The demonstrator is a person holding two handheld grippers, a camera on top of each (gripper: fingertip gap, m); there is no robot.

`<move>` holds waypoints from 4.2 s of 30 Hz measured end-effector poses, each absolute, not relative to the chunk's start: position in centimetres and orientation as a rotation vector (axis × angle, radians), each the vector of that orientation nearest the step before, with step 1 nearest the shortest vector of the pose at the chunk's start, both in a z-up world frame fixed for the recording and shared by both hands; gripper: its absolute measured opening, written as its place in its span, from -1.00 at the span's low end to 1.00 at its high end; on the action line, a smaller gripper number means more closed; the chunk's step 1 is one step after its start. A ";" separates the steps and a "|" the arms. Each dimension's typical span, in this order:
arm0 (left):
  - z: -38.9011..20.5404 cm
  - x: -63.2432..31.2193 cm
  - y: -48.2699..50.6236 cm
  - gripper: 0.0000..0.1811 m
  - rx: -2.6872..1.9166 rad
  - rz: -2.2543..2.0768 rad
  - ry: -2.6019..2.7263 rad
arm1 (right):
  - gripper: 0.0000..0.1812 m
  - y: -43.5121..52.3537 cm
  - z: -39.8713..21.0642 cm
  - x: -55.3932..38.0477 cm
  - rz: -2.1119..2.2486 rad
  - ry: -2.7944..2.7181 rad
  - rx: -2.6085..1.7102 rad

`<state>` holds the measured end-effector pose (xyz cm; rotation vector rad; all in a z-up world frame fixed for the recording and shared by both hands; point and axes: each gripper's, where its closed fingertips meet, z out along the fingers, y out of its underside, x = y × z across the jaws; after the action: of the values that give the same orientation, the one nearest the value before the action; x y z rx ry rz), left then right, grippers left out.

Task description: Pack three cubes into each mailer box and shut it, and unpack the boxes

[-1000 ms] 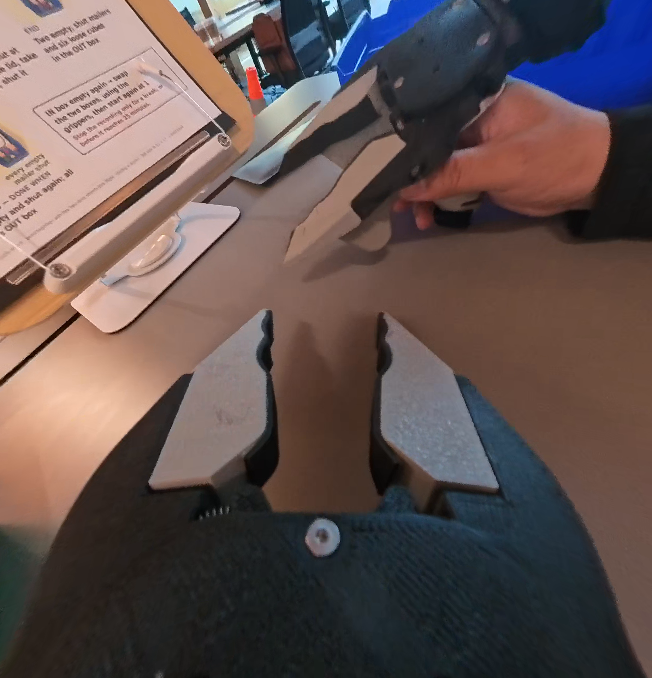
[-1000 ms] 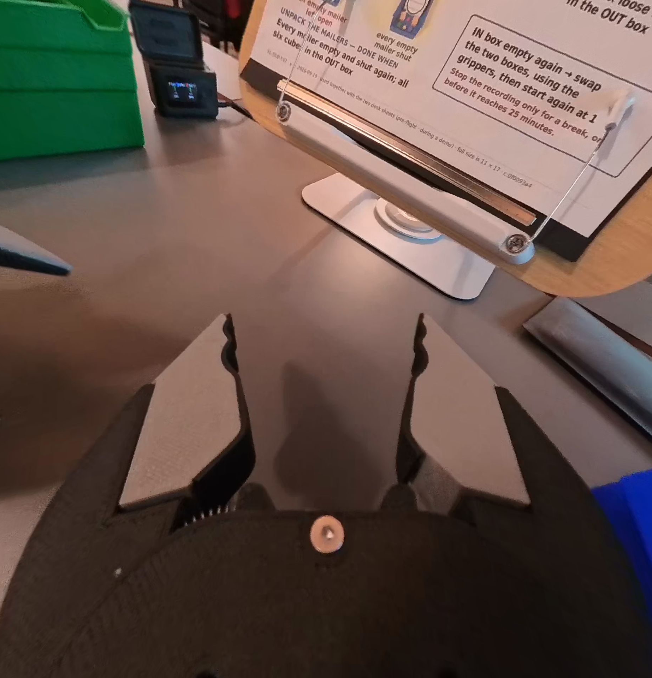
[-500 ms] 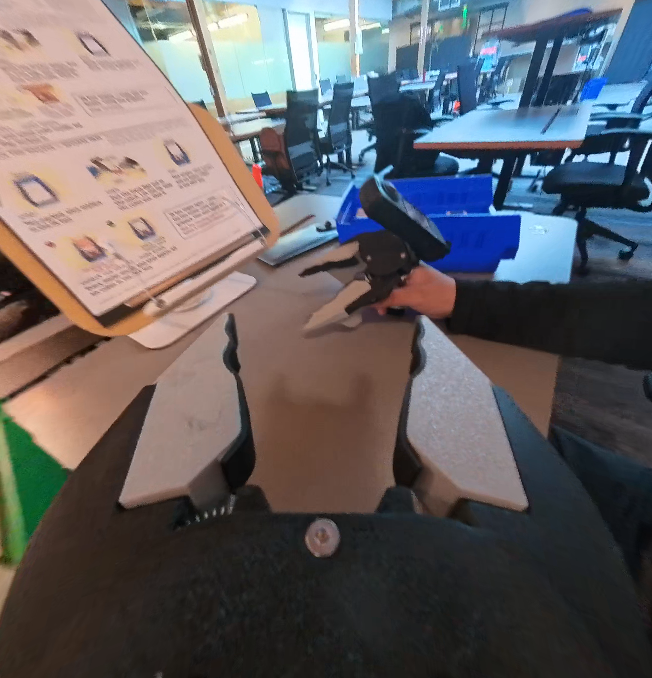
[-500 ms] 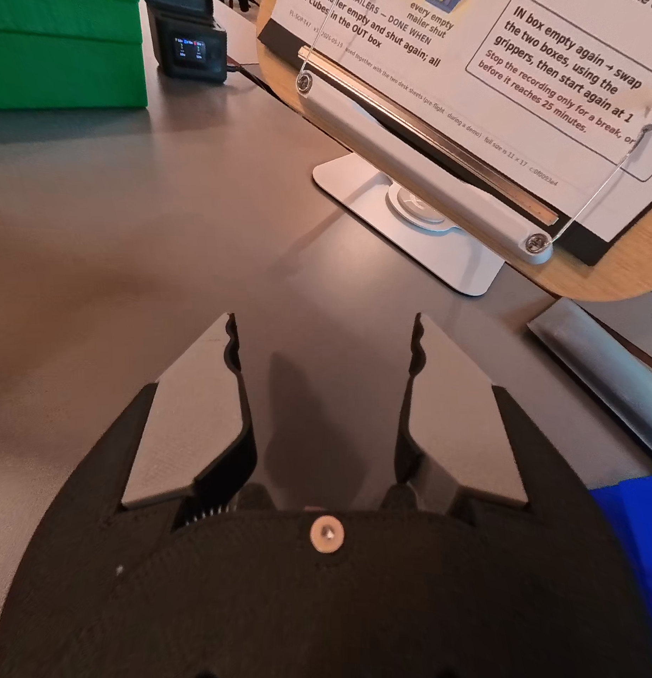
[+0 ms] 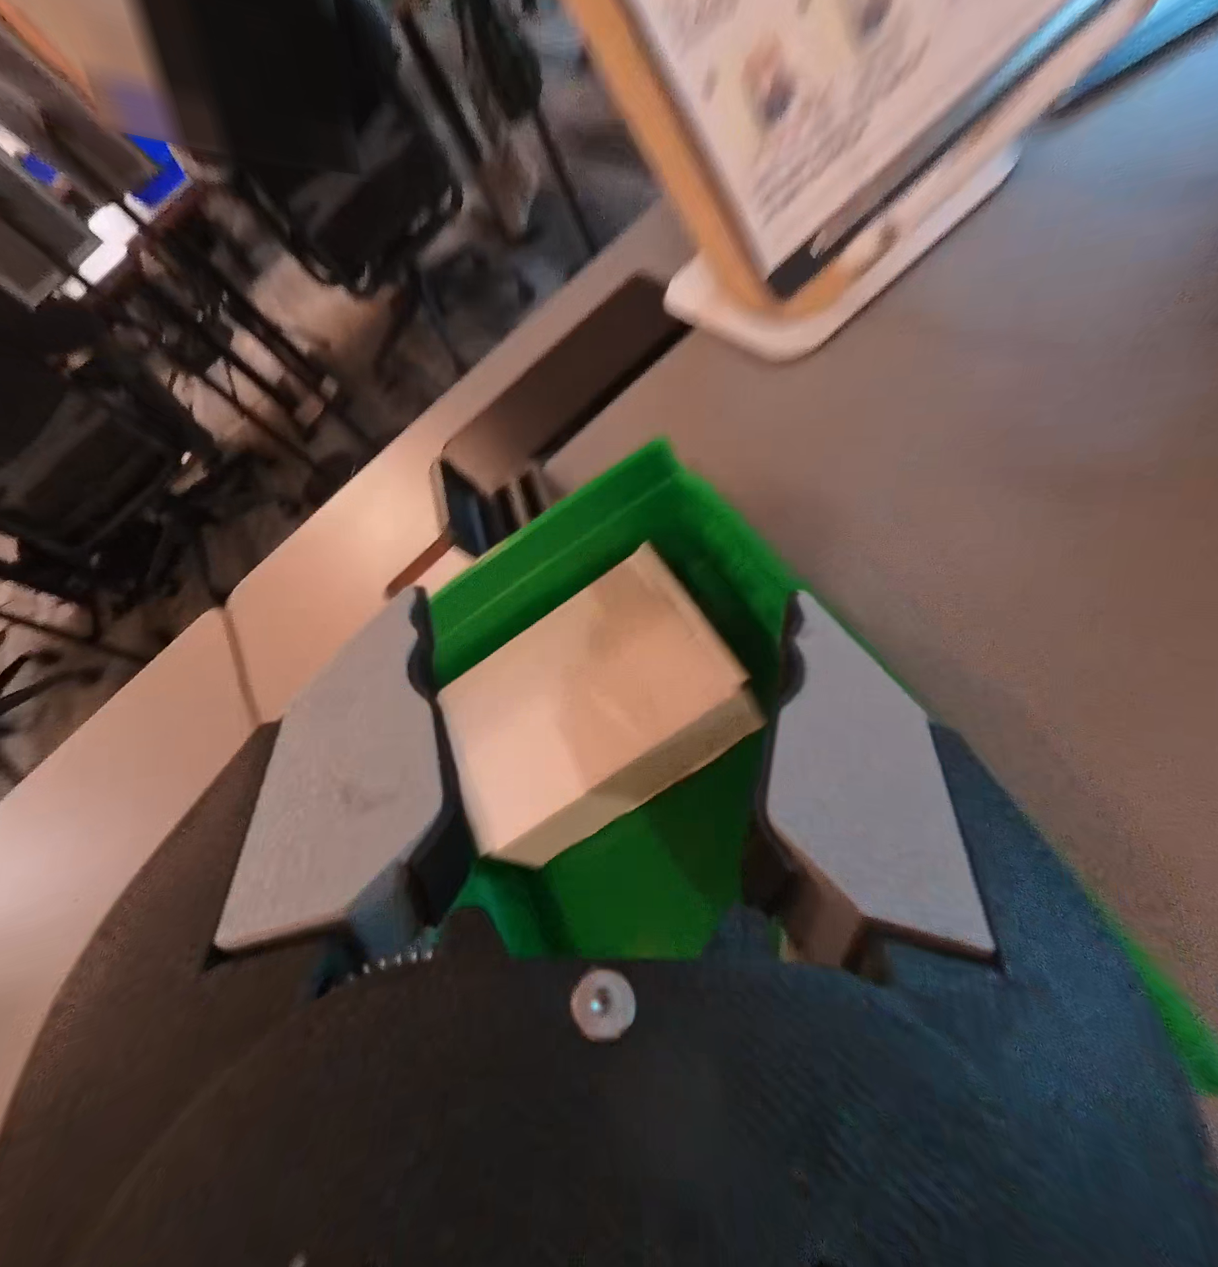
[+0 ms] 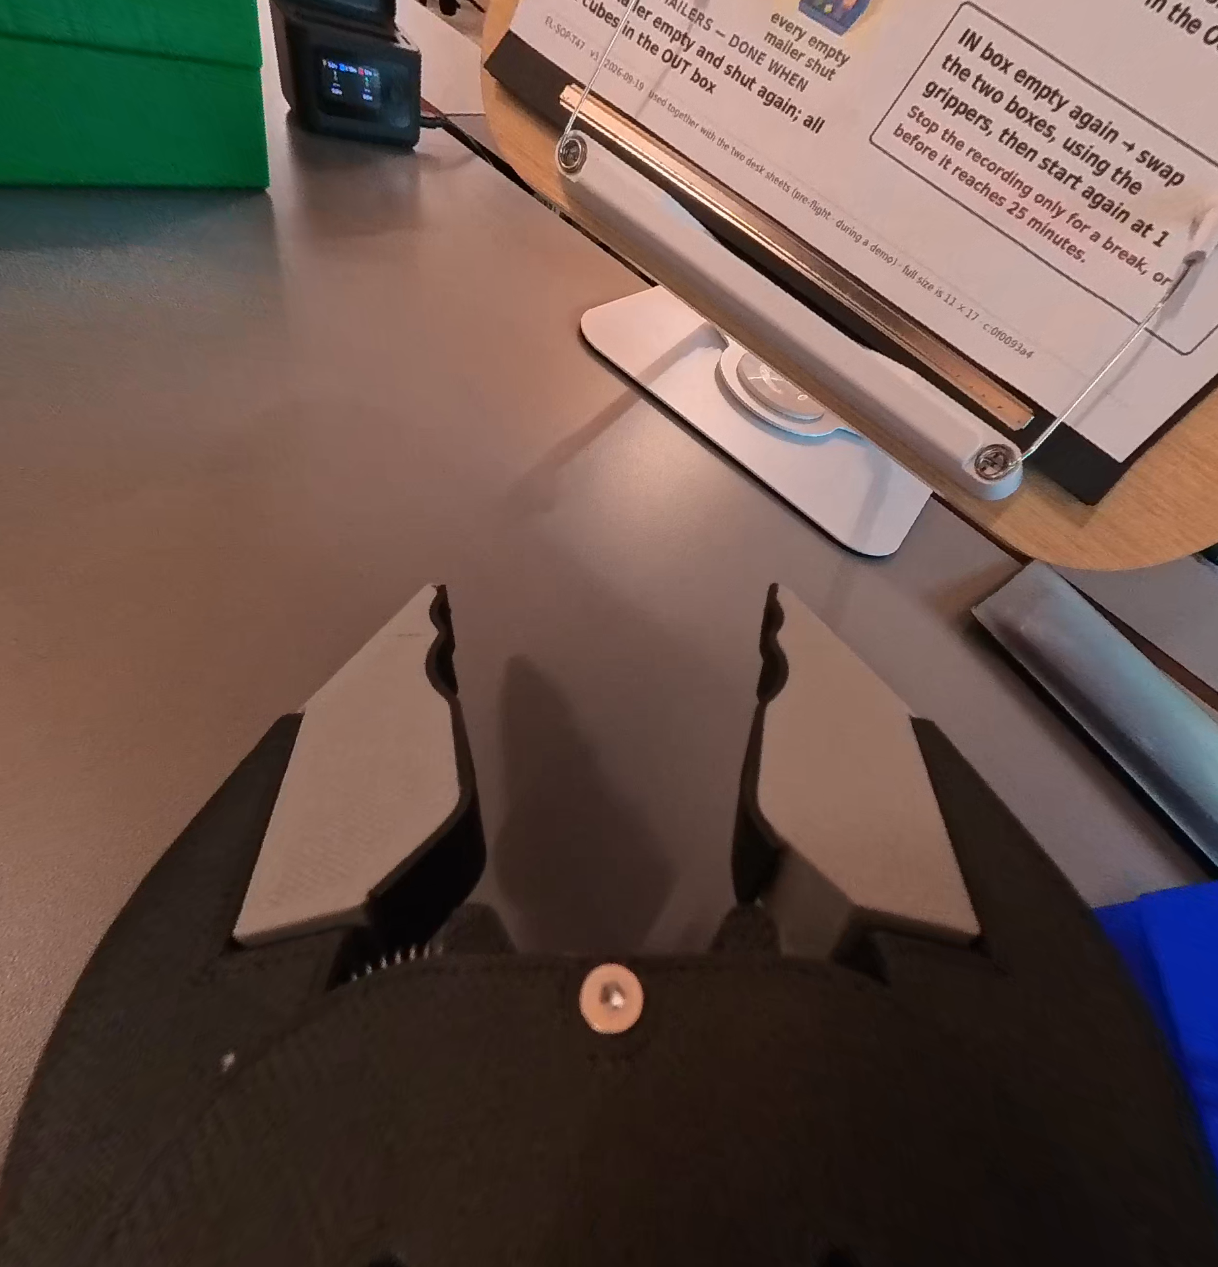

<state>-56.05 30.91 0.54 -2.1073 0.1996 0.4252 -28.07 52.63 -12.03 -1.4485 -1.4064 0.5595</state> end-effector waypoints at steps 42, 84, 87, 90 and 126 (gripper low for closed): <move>-9.3 -58.8 29.4 -0.37 -2.775 0.460 1.056 | -0.12 51.6 -13.2 -28.7 0.485 -1.528 -1.395; -10.6 -53.6 25.8 -0.33 -3.005 -0.076 1.313 | -0.14 51.1 -13.7 -28.9 0.430 -1.576 -1.356; -9.9 -52.3 24.7 -0.34 -3.051 -0.308 1.216 | -0.14 51.0 -13.7 -28.9 0.428 -1.578 -1.353; -9.5 -51.8 24.3 -0.35 -3.064 -0.435 1.168 | -0.14 51.0 -13.7 -28.9 0.431 -1.580 -1.356; -10.3 -50.5 27.7 0.12 -2.538 0.433 1.092 | -0.17 50.5 -14.2 -28.9 0.387 -1.625 -1.324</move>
<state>-50.47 27.75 -10.25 -2.5375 1.0923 0.4326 -28.95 50.53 -14.21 -1.3242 -1.6247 0.3866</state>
